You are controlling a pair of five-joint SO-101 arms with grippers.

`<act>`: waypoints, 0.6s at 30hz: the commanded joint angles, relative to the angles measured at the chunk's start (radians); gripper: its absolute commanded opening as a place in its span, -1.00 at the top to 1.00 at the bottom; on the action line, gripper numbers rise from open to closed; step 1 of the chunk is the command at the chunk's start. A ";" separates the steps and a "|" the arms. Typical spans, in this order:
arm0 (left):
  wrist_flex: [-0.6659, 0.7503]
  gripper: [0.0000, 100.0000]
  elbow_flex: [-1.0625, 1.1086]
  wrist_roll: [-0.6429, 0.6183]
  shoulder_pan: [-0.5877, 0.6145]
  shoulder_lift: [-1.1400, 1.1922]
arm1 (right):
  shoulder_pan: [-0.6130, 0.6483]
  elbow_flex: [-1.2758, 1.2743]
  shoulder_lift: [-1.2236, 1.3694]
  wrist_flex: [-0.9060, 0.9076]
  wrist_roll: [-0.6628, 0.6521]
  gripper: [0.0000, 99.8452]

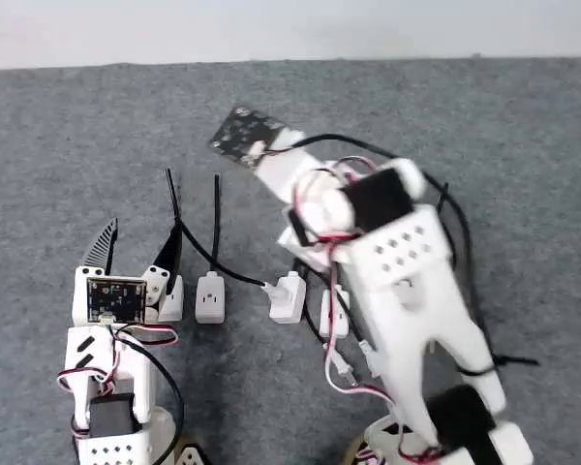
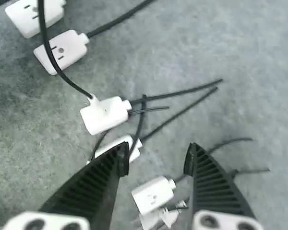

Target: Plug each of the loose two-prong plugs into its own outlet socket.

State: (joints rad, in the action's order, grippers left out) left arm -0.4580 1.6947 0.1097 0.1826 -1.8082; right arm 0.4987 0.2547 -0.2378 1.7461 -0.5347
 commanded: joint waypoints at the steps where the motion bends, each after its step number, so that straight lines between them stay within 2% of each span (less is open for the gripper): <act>1: 0.026 0.43 -0.013 -0.008 0.005 -0.014 | -0.064 0.031 -0.128 0.050 0.031 0.62; 7: 0.025 0.43 -0.013 -0.008 0.003 -0.014 | -0.127 -0.292 -0.348 -0.045 0.092 0.62; 18: -0.009 0.43 -0.013 -0.003 -0.031 -0.012 | -0.137 -1.122 -0.886 -0.562 0.115 0.62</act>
State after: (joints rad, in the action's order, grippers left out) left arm -0.4580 1.6947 0.1097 0.1811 -1.8082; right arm 0.3805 -0.7165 -0.9666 1.3149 -0.4335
